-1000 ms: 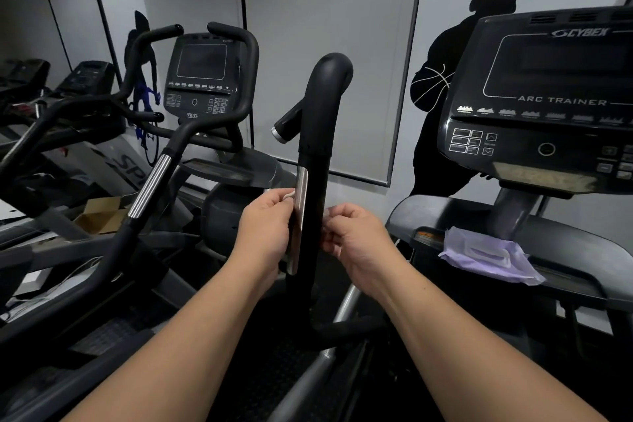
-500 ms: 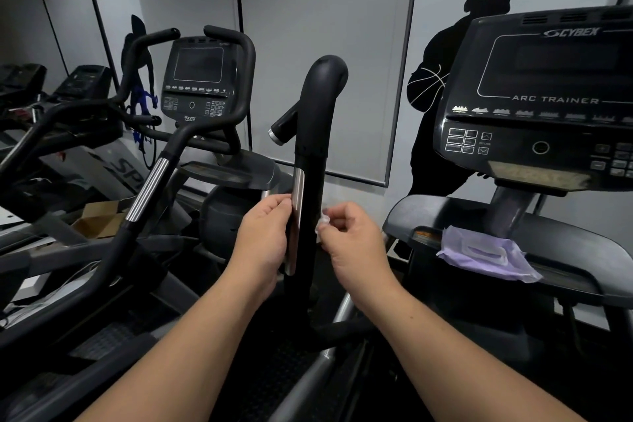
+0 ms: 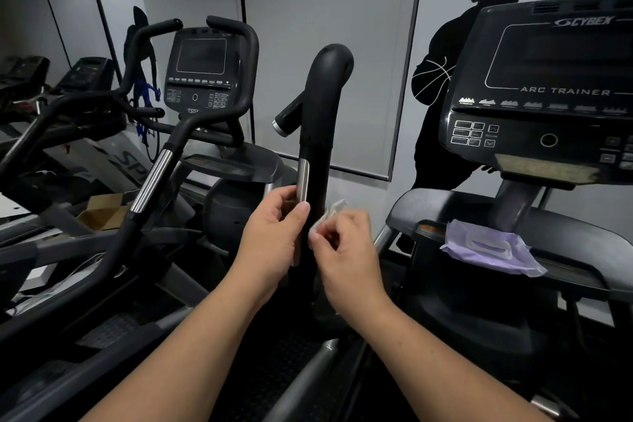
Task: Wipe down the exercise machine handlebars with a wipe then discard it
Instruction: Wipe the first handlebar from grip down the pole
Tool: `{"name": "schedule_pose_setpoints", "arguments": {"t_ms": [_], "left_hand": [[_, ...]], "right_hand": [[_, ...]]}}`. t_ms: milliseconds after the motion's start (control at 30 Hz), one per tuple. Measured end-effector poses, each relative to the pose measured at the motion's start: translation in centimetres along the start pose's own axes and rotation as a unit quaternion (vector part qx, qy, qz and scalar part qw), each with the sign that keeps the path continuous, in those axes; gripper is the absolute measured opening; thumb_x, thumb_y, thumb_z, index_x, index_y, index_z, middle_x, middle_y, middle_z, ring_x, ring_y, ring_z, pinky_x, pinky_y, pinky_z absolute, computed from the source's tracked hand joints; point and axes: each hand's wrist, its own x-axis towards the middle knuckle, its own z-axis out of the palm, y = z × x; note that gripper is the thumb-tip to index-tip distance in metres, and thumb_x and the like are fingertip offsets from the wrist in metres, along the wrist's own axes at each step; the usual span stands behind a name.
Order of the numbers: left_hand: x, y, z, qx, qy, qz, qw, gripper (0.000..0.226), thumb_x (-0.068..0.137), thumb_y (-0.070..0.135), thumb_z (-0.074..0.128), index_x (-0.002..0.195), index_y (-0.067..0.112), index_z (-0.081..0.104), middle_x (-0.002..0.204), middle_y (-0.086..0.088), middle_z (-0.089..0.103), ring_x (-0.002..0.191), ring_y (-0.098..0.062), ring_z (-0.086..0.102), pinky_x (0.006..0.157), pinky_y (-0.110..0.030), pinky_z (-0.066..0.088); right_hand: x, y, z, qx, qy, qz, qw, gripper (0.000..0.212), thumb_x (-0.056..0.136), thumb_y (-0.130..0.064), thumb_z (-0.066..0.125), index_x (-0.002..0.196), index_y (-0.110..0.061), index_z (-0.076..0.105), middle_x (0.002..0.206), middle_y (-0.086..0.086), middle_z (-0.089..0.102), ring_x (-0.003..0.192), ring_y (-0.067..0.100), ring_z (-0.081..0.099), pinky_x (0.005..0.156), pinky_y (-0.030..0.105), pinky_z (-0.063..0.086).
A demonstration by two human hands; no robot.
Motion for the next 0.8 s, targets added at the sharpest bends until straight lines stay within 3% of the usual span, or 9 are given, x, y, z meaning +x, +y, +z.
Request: {"name": "schedule_pose_setpoints", "arguments": {"t_ms": [133,267,333,467,633,800], "left_hand": [[-0.1,0.3,-0.1,0.009,-0.004,0.002,1.000,0.020,0.101,0.012,0.058,0.118,0.020,0.065,0.098,-0.007,0.072,0.086,-0.021,0.066,0.082,-0.041,0.054],[0.0,0.1,0.0,-0.002,-0.005,0.002,1.000,0.020,0.101,0.009,0.056,0.118,0.017,0.064,0.095,-0.001,0.074,0.085,-0.012,0.070,0.078,-0.030,0.059],[-0.1,0.1,0.0,-0.003,-0.003,0.002,1.000,0.020,0.101,0.008,0.056,0.118,0.017,0.064,0.096,-0.003,0.073,0.085,-0.014,0.070,0.079,-0.031,0.059],[-0.1,0.0,-0.1,0.012,0.000,0.010,1.000,0.018,0.101,0.012,0.058,0.114,0.022,0.066,0.102,-0.013,0.073,0.087,-0.019,0.069,0.080,-0.036,0.060],[0.0,0.1,0.0,0.005,-0.001,0.005,1.000,0.022,0.101,0.009,0.056,0.121,0.015,0.063,0.101,-0.009,0.073,0.088,-0.015,0.069,0.076,-0.026,0.060],[0.0,0.0,0.0,0.020,0.003,0.009,1.000,0.018,0.101,0.011,0.057,0.116,0.019,0.064,0.105,-0.017,0.071,0.086,-0.021,0.065,0.079,-0.043,0.057]], "right_hand": [[1.0,0.1,-0.2,0.005,0.020,-0.012,1.000,0.021,0.091,-0.012,0.065,0.084,-0.030,0.056,0.094,-0.008,0.056,0.086,0.005,0.057,0.076,0.017,0.046],[-0.2,1.9,0.6,0.025,0.021,0.056,0.998,0.020,0.091,-0.020,0.066,0.092,-0.036,0.055,0.084,-0.006,0.066,0.080,0.010,0.063,0.075,0.032,0.053],[-1.6,2.6,0.8,0.011,0.003,0.078,0.997,0.018,0.091,-0.022,0.067,0.090,-0.036,0.056,0.079,-0.005,0.066,0.074,0.011,0.062,0.072,0.035,0.053],[-0.3,1.7,0.5,0.042,0.042,0.058,0.997,0.018,0.092,-0.023,0.068,0.080,-0.027,0.056,0.073,-0.006,0.063,0.067,0.005,0.057,0.062,0.019,0.047],[-2.5,2.7,1.5,-0.020,0.007,0.023,1.000,0.019,0.091,-0.019,0.068,0.079,-0.024,0.055,0.083,-0.007,0.059,0.078,0.011,0.058,0.066,0.016,0.042],[-0.8,1.9,1.2,-0.040,0.048,-0.043,0.997,0.017,0.093,-0.015,0.067,0.082,-0.019,0.055,0.084,-0.010,0.051,0.079,0.006,0.052,0.068,0.013,0.039]]}}
